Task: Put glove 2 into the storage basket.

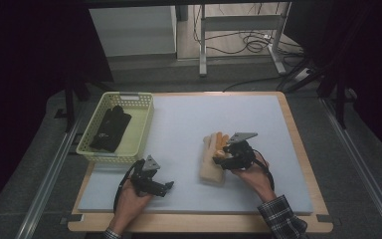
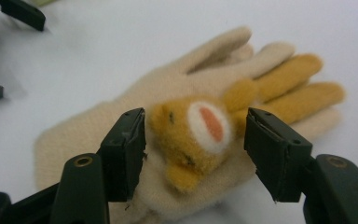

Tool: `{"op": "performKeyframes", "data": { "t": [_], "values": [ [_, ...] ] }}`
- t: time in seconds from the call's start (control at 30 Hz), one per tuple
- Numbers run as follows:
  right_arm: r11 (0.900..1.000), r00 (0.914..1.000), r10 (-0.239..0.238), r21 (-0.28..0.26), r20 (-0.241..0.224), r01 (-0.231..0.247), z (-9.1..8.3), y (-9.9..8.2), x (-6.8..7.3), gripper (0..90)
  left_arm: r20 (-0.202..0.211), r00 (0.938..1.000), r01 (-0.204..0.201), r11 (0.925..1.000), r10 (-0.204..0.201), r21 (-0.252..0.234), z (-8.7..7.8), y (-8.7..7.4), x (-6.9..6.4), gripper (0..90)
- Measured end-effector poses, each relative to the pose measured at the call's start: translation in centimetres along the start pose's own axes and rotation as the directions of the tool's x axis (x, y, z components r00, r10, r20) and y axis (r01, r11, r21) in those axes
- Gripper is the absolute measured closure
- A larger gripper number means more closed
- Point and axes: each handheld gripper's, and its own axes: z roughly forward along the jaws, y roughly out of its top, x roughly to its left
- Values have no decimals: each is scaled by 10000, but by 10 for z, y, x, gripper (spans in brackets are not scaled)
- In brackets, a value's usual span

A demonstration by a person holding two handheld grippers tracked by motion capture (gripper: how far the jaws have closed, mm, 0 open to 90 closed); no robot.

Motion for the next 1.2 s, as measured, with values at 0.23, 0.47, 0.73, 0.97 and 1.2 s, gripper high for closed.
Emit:
{"op": "performKeyframes", "data": {
  "t": [0.23, 0.47, 0.73, 0.97, 1.2],
  "values": [
    [9997, 9998, 97, -222, -150, -100, -23, 4, 12, 486, -9, 10000, -32, 10000, 32, 0, 0, 0, 0, 15],
    [9997, 9989, -206, -137, 421, 212, -28, -3, 22, 557, -2, 10000, -7, 10000, 7, 4, 0, 0, 0, 15],
    [9992, 9927, 329, 187, 1164, -353, 3, -2, 13, 452, -2, 10000, 1, 10000, -1, -1, 0, 0, 0, 15],
    [9991, 9956, -208, 376, 917, 174, -7, 3, 21, 585, -8, 10000, -33, 10000, 33, 2, 0, 0, 0, 14],
    [9987, 9980, -365, 387, 513, 345, -12, -2, 18, 547, -8, 10000, -30, 10000, 30, 3, 0, 0, 0, 14]
  ]
}}
